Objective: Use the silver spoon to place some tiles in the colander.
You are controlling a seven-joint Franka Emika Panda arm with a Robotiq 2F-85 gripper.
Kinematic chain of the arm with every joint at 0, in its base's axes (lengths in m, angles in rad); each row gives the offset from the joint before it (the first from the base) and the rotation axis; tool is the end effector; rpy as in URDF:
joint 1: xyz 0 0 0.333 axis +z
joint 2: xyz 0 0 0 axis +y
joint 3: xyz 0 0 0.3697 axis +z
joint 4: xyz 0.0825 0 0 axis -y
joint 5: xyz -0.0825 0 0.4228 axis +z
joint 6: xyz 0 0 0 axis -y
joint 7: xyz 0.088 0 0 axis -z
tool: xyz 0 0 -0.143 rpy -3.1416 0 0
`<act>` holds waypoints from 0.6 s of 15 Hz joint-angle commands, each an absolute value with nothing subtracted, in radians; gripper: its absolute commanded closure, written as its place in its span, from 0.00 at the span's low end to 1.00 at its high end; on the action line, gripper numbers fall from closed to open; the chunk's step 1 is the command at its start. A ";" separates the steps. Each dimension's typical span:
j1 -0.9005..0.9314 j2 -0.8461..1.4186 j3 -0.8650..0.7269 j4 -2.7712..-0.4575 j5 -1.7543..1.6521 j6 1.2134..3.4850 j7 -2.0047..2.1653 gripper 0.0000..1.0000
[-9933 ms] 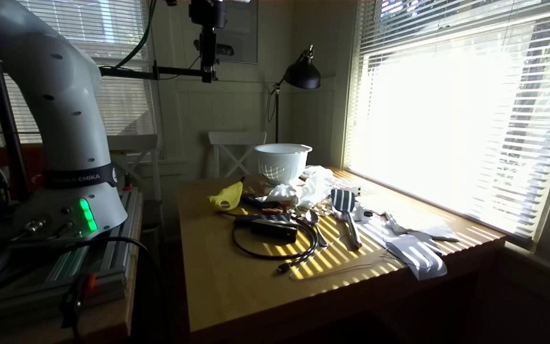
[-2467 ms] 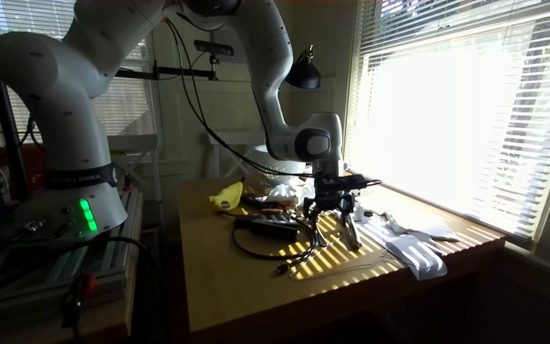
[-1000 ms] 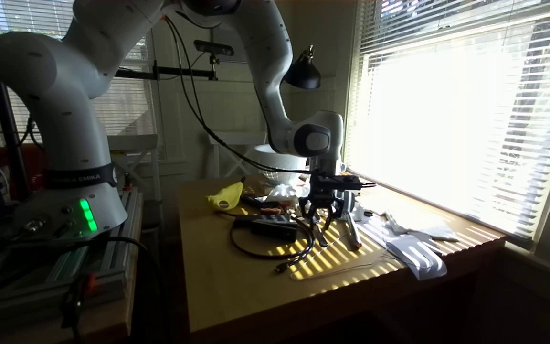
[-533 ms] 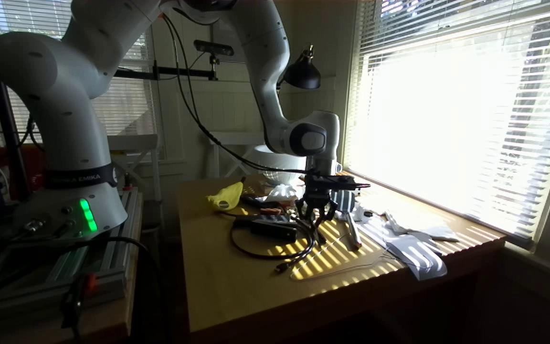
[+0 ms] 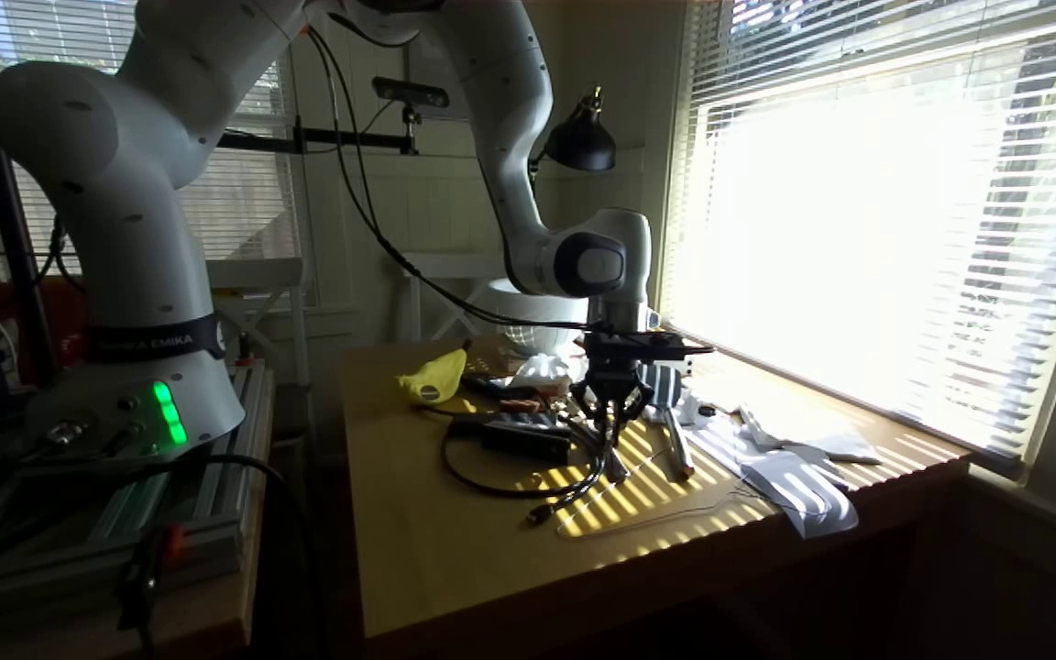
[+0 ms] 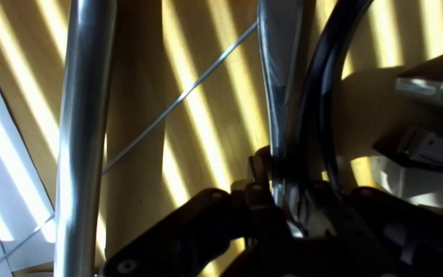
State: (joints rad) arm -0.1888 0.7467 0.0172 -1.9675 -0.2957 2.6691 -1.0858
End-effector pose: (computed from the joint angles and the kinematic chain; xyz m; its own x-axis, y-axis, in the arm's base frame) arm 0.6343 -0.1056 0.0508 0.3812 0.9161 -0.1240 0.9233 -0.3842 -0.0002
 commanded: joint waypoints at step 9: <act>-0.161 0.728 -0.017 -2.028 -0.299 2.720 -1.004 0.01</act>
